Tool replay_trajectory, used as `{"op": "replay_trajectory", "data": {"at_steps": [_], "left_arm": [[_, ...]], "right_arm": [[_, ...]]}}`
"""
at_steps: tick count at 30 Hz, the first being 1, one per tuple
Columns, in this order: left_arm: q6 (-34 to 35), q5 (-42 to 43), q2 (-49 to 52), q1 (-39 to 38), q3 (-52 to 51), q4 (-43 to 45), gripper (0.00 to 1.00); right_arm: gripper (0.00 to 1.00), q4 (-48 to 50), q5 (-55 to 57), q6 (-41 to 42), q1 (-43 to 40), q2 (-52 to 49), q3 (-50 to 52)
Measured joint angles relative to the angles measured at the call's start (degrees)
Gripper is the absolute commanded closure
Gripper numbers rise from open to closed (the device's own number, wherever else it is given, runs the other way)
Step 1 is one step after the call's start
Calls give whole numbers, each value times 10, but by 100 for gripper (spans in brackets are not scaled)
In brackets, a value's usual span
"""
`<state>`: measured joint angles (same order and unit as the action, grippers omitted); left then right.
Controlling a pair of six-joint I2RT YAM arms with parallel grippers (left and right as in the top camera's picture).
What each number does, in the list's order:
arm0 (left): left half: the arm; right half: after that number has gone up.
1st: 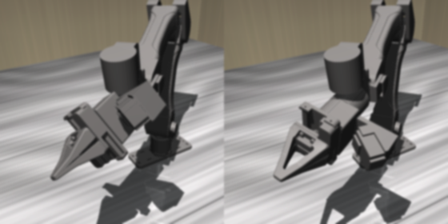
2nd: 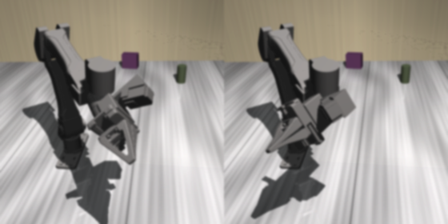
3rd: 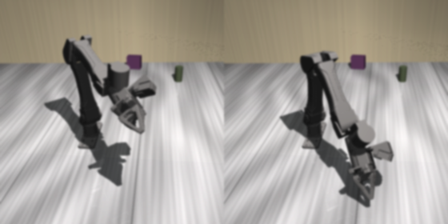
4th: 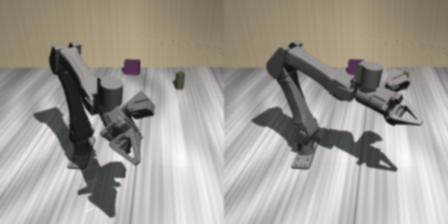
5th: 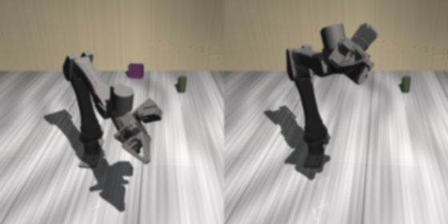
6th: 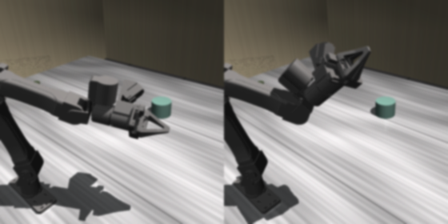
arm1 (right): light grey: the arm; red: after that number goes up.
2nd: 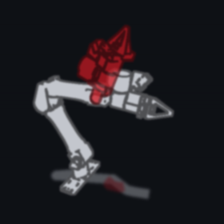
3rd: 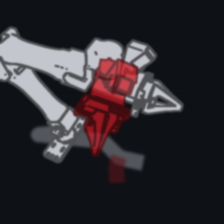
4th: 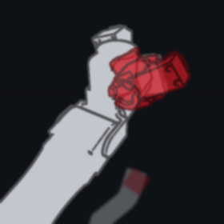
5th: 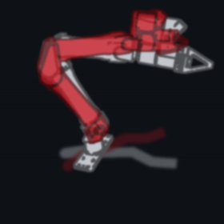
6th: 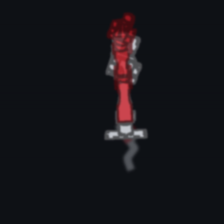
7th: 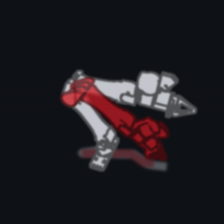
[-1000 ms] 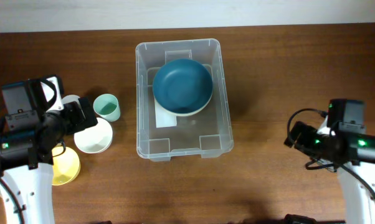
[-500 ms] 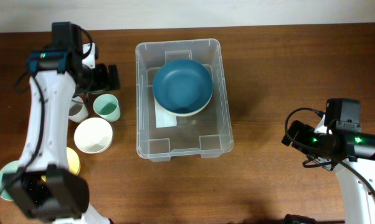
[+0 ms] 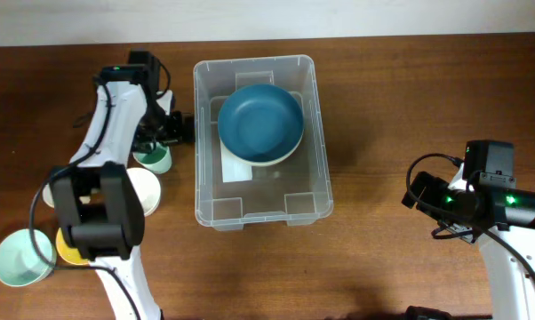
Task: Pack container
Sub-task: 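Retract the right gripper and reach the left gripper to the mint green cup, then grasp the mint green cup with the left gripper and place it in the container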
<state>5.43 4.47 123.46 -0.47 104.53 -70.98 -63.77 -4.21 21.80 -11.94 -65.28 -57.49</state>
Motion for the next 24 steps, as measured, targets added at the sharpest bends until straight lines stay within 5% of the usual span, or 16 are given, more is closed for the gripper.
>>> {"op": "replay_trajectory", "data": {"at_steps": [13,24], "left_arm": [[-5,0,43,1,0,-2,96],[-4,-29,45,1,26,-48,99]], "right_arm": [[1,0,0,0,0,0,0],[1,0,0,0,0,0,0]]}}
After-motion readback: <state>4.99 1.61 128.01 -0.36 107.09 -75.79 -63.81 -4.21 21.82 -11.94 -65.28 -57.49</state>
